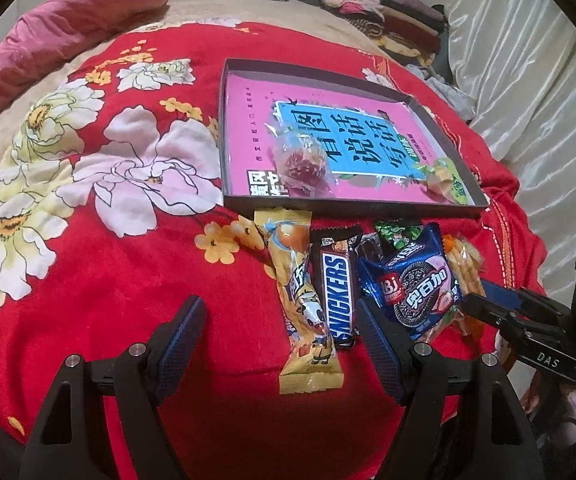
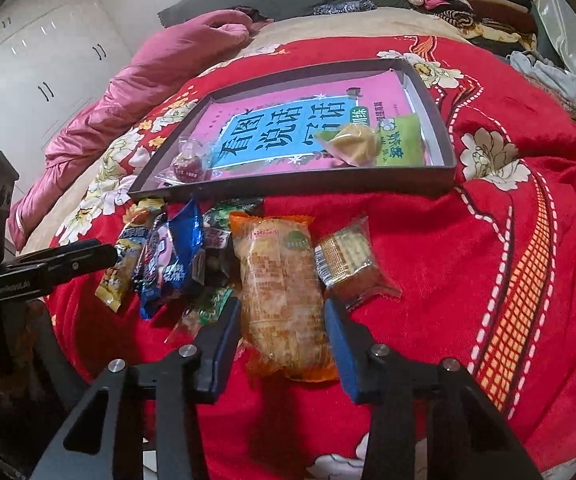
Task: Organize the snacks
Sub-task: 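Grasp the bread bag with the right tool while the left tool grasps the orange snack bar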
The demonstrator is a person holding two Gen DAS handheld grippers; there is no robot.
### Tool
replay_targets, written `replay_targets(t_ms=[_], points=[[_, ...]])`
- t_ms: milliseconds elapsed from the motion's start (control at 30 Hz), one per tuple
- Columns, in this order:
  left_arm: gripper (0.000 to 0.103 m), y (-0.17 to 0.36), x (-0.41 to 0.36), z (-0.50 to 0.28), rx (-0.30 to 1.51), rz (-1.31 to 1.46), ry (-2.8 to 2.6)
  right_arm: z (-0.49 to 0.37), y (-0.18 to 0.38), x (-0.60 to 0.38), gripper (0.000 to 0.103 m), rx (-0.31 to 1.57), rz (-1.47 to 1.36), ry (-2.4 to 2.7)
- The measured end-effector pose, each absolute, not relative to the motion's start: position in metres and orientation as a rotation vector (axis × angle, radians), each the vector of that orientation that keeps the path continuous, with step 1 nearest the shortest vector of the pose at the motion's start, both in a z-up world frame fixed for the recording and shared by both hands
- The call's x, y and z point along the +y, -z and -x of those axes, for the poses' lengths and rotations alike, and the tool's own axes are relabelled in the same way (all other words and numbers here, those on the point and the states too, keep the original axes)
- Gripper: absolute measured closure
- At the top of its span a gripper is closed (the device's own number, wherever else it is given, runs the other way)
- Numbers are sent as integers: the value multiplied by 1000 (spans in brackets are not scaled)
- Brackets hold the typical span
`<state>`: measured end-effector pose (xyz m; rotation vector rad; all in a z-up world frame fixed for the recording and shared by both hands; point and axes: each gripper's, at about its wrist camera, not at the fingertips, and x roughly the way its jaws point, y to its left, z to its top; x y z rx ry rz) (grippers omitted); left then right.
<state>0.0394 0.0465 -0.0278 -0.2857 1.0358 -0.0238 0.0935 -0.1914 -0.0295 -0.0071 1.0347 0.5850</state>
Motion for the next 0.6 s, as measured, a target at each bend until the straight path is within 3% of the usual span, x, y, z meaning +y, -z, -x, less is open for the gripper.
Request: replay_targets(t_ms=[433, 533, 600], points=[[25, 41, 47, -47, 1055, 342, 50, -122, 48, -182, 60, 1073, -87, -604], [35, 45, 50, -49, 1057, 362, 41, -126, 52, -183, 61, 1073, -137, -615], [56, 48, 51, -51, 1060, 373, 38, -124, 50, -183, 62, 1059, -130, -622]])
